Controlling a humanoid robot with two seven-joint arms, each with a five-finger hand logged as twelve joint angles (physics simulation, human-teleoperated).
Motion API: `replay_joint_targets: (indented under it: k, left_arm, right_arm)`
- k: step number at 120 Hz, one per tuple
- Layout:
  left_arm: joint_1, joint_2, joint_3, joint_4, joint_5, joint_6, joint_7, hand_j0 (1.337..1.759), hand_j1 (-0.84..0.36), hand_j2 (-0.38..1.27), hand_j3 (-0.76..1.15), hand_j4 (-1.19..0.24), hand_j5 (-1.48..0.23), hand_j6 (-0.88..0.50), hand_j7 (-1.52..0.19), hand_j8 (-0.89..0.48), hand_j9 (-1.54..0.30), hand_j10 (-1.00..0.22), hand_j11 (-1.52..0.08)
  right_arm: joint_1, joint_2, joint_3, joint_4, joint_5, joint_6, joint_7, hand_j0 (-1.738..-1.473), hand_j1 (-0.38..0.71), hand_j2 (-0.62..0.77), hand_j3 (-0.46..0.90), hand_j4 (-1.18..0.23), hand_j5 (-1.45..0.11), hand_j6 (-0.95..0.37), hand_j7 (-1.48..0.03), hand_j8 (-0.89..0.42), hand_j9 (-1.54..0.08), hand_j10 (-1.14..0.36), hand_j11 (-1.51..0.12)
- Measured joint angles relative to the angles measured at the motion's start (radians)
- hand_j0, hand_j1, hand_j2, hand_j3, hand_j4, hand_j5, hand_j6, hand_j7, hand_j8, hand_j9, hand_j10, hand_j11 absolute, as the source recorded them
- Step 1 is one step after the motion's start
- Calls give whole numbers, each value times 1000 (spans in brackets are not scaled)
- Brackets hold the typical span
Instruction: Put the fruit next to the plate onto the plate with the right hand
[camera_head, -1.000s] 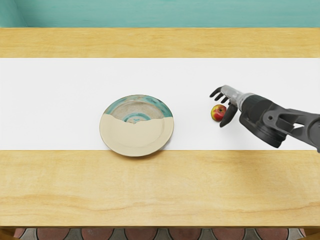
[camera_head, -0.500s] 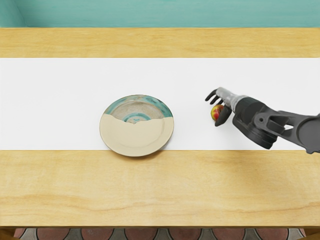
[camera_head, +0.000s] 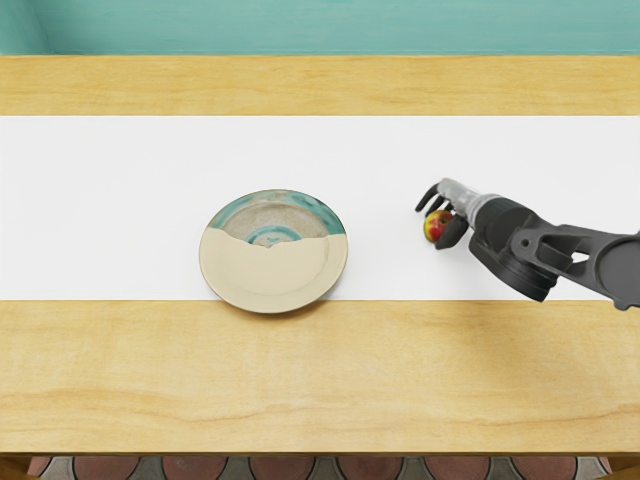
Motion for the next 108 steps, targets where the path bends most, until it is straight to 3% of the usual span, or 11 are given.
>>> replay_joint_targets:
  k: [80, 108]
  left_arm:
    - [0, 0, 0, 0, 0, 0, 0, 1658, 73, 46, 0, -230, -299, -230, -299, -230, -299, -230, -299]
    - [0, 0, 0, 0, 0, 0, 0, 1658, 73, 46, 0, -230, -299, -230, -299, -230, -299, -230, -299]
  right_arm:
    - [2, -15, -11, -6, 15, -26, 0, -1653, 241, 186, 0, -669, -898, -496, -882, -397, -906, -573, -902]
    - [54, -38, 0, 4, 93, 81, 0, -1654, 234, 286, 0, -688, -923, -542, -906, -432, -932, -605, -930]
